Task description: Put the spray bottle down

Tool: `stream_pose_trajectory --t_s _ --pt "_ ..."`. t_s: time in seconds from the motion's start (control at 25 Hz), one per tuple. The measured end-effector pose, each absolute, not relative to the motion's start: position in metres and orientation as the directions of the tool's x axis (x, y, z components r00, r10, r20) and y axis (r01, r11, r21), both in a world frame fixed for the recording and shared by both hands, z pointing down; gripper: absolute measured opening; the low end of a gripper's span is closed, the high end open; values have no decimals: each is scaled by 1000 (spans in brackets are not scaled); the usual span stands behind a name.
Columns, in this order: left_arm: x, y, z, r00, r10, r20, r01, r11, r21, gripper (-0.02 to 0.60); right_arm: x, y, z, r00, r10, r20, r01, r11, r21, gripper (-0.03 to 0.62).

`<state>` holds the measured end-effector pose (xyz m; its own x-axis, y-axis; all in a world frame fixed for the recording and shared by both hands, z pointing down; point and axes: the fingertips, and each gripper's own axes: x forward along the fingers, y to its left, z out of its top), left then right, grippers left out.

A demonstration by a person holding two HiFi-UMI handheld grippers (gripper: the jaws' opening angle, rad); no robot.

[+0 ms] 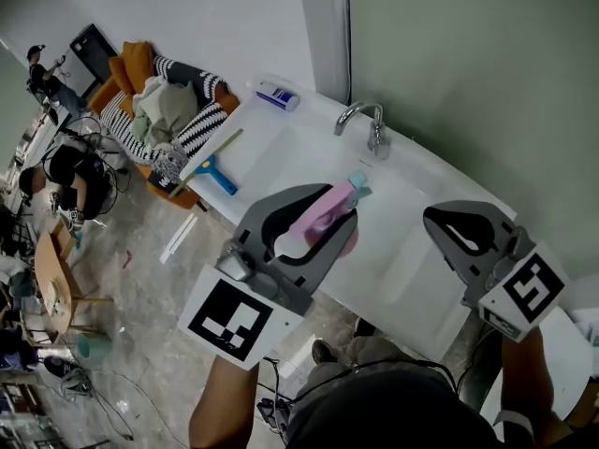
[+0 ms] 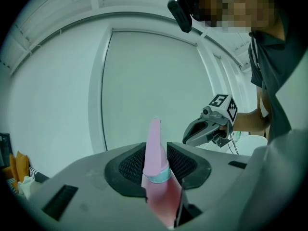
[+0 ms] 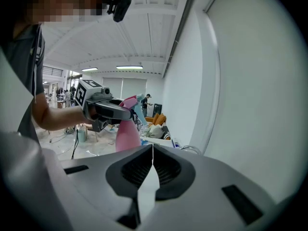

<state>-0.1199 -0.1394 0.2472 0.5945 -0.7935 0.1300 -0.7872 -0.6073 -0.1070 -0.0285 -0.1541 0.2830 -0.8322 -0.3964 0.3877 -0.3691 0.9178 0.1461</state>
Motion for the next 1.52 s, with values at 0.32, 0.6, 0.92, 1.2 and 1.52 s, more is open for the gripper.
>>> stream_pose_trajectory --t_s 0.32,0.6,0.92,1.2,1.52 --pt "-97 -166 246 582 -800 147 -793 -598 -118 130 -16 -180 282 -856 -373 359 -349 928 134 9" --pt "-75 -182 252 576 -794 193 -791 -601 -113 130 16 -206 283 -854 -412 318 -396 911 117 9" --pt "-70 -181 237 612 -771 177 -759 -636 -143 130 32 -196 268 -827 -465 315 -454 884 112 9" --pt "-74 -187 247 642 -751 155 -740 -660 -132 130 25 -187 280 -807 -496 322 -487 866 113 9" --pt "-116 -267 249 655 -739 158 -734 -672 -102 130 -25 -261 283 -798 -494 346 -495 864 93 9"
